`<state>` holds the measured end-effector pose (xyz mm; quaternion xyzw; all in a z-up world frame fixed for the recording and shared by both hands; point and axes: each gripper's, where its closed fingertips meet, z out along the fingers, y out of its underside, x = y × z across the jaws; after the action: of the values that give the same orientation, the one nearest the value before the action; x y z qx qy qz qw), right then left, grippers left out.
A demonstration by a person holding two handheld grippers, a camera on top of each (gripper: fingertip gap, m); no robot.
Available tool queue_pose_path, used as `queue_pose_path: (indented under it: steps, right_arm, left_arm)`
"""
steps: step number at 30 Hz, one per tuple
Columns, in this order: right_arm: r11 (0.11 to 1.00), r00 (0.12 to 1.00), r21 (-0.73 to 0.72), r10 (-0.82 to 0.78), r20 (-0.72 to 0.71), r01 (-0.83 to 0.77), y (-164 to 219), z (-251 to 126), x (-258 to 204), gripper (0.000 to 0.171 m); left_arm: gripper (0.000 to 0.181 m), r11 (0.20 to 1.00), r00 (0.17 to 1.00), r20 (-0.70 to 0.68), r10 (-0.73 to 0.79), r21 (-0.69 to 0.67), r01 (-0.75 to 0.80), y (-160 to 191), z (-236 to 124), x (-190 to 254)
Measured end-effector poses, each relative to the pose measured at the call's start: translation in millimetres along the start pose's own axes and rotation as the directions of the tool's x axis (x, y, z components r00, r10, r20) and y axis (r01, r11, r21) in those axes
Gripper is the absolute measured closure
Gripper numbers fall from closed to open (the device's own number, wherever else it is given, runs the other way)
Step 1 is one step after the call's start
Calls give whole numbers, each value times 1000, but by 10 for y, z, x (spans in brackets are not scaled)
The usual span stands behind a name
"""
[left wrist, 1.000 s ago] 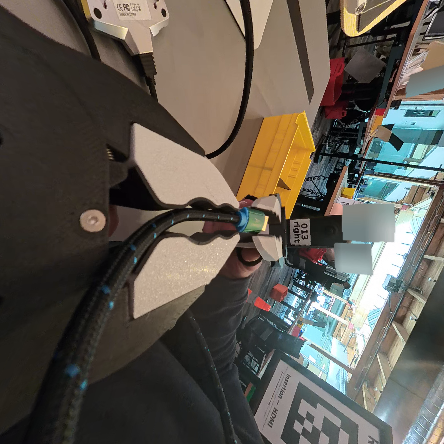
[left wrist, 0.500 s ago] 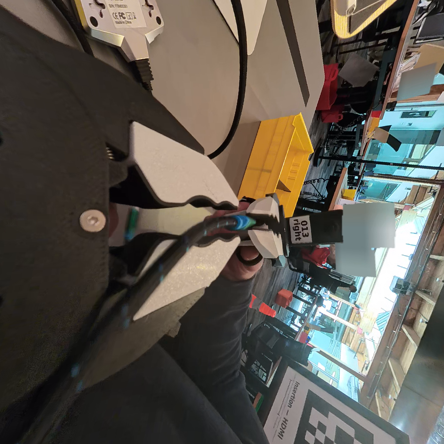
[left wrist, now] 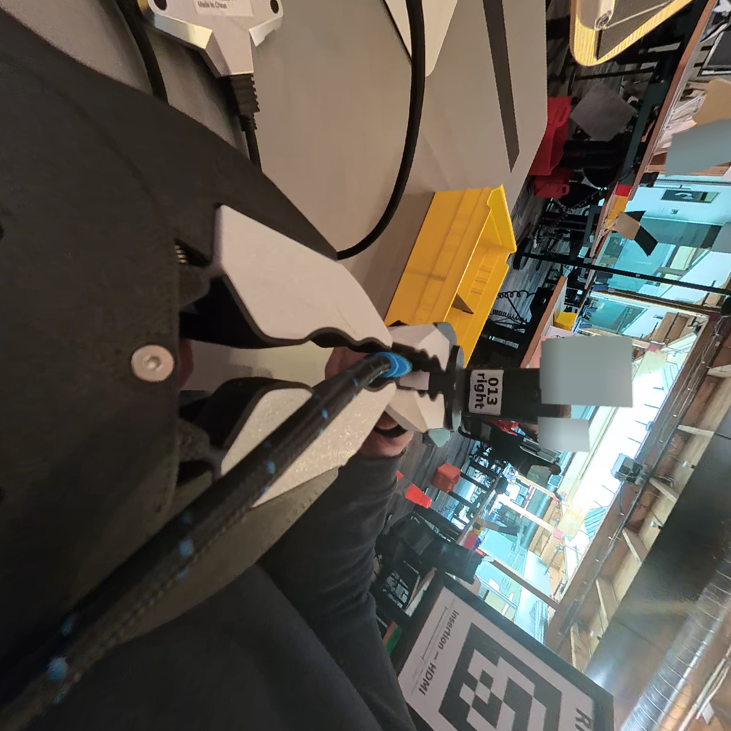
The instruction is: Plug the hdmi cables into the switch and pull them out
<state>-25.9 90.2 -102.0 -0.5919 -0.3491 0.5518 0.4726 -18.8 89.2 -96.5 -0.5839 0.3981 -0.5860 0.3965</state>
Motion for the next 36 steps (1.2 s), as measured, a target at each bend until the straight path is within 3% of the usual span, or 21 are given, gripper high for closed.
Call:
queue_pose_path:
  steps: [2, 8, 16, 21, 25, 36]
  right_arm:
    - [1000, 1000, -12, -16, -1, 16, 24, 43, -25, 164]
    - [1000, 999, 4, 21, 33, -22, 0, 40, -65, 165]
    - [975, 967, 2, 220, 130, -222, 30, 9, -82, 165]
    - [939, 920, -34, 342, 190, -342, 95, 39, -123, 165]
    - [920, 897, -52, 392, 204, -389, 133, 47, -126, 165]
    - [885, 858, -122, 465, 218, -448, 235, 52, -167, 165]
  left_arm:
    - [170, 1000, 1000, -11, 6, -9, -6, 20, 22, 29]
    - [171, 1000, 999, -25, 24, -13, -24, 10, 19, 62]
    - [152, 947, 946, 75, 315, -98, -307, -24, -38, 57]
    - [151, 841, 837, 126, 533, -191, -507, -17, -63, 47]
    - [151, 706, 716, 95, 692, -299, -642, 91, -58, 74]
    - [157, 479, 515, 40, 856, -435, -762, 173, -94, 70]
